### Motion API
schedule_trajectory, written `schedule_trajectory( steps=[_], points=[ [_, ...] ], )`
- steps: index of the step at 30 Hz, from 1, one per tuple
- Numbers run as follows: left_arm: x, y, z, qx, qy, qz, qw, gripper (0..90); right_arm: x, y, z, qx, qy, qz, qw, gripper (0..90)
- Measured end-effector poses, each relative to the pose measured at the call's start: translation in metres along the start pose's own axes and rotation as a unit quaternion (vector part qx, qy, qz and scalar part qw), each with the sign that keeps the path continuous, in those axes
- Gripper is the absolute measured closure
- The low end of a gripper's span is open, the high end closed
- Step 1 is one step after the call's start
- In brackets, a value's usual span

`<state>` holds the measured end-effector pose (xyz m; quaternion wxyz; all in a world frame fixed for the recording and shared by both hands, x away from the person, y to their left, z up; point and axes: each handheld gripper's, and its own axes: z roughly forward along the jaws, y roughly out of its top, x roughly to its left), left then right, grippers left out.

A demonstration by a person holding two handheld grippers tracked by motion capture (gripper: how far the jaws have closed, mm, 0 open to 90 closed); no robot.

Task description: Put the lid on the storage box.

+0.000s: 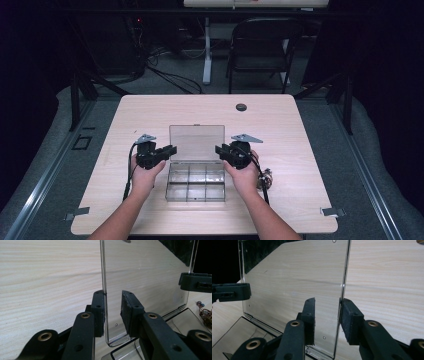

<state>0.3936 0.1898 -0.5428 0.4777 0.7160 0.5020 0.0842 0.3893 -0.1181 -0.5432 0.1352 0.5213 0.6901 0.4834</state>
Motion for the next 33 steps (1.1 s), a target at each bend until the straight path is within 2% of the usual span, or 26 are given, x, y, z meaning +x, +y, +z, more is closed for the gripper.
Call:
schedule_trajectory(
  steps=[6,14,18,33],
  points=[
    [0.003,0.000,0.002,0.004,-0.006,-0.014,0.9999,73.1,-0.004,0.000,0.002,0.004,0.011,0.018,0.9998,67.4],
    [0.007,0.001,0.004,0.010,-0.014,-0.030,0.9994,73.0,-0.007,0.001,0.005,0.015,0.015,0.034,0.9992,67.4],
    [0.010,0.001,0.006,0.014,-0.021,-0.044,0.9987,72.9,-0.010,0.001,0.007,0.021,0.018,0.043,0.9987,67.1],
    [0.017,0.001,0.010,0.026,-0.033,-0.073,0.9964,72.5,-0.015,0.001,0.011,0.032,0.026,0.072,0.9965,67.1]
  ],
)
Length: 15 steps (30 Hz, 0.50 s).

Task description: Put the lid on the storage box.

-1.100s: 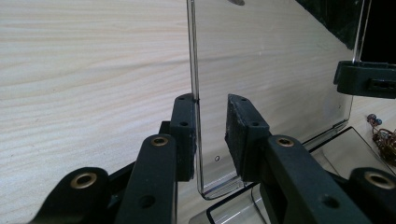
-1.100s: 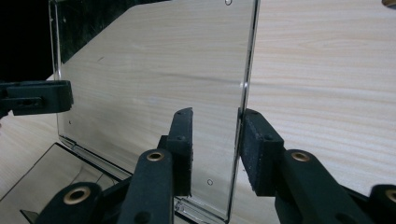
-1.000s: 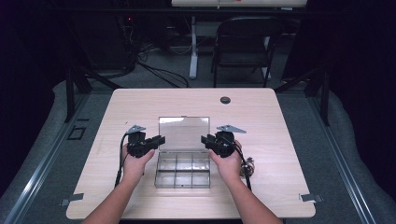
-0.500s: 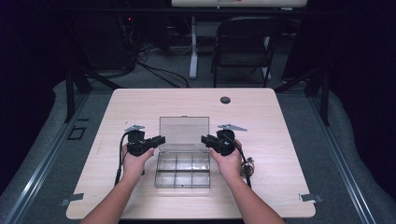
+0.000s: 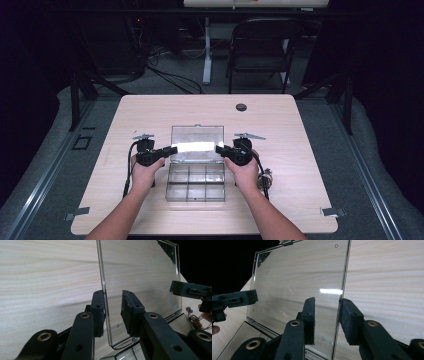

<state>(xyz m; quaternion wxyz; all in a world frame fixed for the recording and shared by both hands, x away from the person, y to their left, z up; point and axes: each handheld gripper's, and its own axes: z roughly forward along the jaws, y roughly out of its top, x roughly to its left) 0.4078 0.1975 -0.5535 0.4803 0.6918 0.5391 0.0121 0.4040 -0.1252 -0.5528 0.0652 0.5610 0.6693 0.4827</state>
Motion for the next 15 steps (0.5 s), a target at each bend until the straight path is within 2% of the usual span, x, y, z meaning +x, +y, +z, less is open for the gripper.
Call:
schedule_trajectory(
  steps=[15],
  points=[
    [0.0044,0.0001,0.0036,0.005,-0.005,-0.021,0.9998,71.6,-0.0052,0.0010,0.0037,0.015,0.008,0.027,0.9995,66.8]
  ],
)
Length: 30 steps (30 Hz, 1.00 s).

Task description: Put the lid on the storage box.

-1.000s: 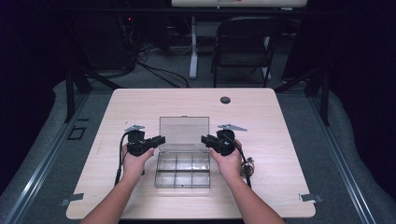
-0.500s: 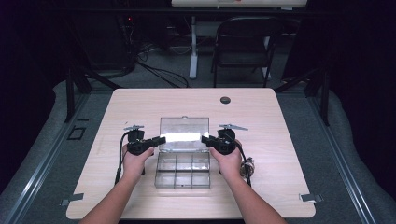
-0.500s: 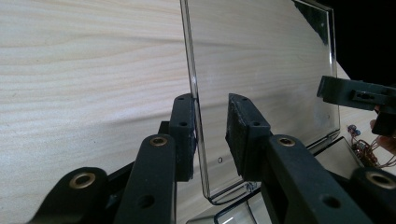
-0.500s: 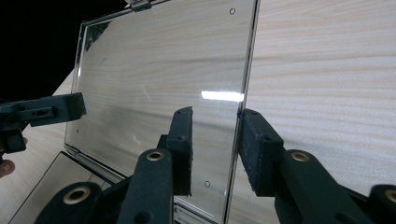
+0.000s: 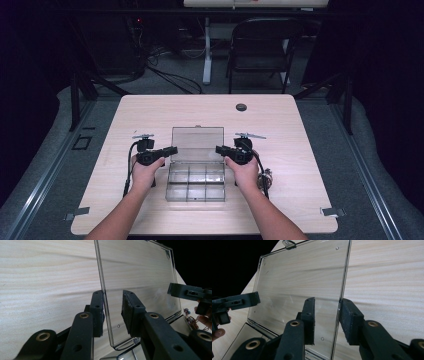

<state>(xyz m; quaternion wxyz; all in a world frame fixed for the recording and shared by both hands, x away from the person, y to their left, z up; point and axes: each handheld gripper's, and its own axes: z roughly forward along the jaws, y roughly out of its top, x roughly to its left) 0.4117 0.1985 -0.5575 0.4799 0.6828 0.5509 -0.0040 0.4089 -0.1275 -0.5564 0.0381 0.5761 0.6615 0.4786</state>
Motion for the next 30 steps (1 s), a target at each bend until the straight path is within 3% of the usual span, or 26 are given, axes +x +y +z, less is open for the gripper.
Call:
schedule_trajectory(
  steps=[10,30],
  points=[
    [0.0023,0.0002,0.0014,0.005,-0.004,-0.011,0.9999,71.1,-0.0019,0.0009,0.0016,0.009,0.003,0.010,0.9999,66.5],
    [0.0067,-0.0002,0.0058,0.014,-0.011,-0.056,0.9983,70.3,-0.0069,0.0007,0.0052,0.024,0.007,0.044,0.9987,66.3]
  ],
)
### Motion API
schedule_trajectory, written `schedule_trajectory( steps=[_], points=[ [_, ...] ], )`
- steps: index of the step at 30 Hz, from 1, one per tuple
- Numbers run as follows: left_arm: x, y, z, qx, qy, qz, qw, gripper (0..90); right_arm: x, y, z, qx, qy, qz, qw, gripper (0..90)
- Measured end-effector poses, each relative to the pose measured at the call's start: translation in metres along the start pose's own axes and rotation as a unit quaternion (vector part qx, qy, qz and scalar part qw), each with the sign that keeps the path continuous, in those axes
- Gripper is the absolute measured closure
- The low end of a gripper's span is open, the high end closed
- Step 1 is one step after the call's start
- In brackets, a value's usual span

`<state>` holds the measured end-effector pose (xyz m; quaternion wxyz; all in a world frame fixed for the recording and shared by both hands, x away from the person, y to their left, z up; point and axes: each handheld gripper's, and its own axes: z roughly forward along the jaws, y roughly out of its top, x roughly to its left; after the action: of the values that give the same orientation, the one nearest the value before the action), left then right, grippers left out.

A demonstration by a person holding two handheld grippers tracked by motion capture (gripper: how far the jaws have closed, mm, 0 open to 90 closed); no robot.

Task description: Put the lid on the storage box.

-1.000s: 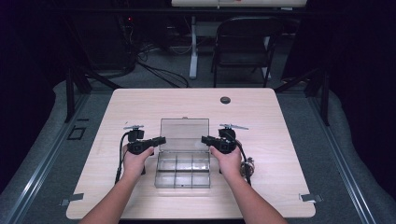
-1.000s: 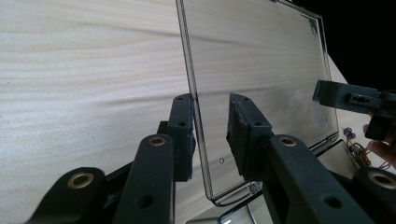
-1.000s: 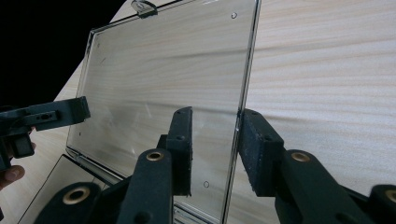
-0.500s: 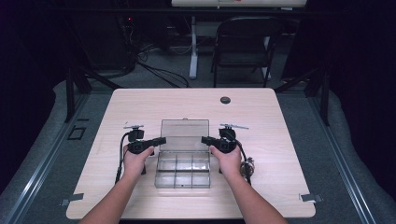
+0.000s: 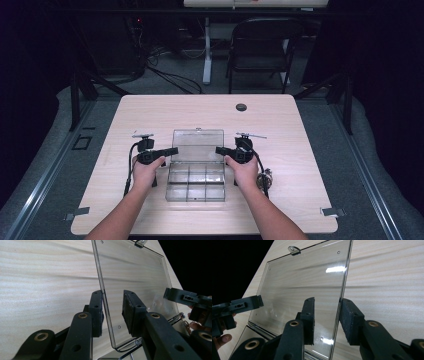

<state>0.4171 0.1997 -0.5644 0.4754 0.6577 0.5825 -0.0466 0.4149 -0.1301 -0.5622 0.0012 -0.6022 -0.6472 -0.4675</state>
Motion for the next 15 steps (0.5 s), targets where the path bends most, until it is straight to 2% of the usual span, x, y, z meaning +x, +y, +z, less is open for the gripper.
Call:
schedule_trajectory(
  steps=[9,15],
  points=[
    [0.0026,0.0011,0.0017,0.007,-0.005,-0.023,0.9997,70.3,-0.0021,-0.0001,0.0019,0.003,0.001,0.019,0.9998,66.3],
    [0.0026,0.0018,0.0020,0.014,-0.002,-0.020,0.9997,69.5,-0.0035,0.0002,0.0027,0.006,0.006,0.032,0.9995,66.7]
  ],
)
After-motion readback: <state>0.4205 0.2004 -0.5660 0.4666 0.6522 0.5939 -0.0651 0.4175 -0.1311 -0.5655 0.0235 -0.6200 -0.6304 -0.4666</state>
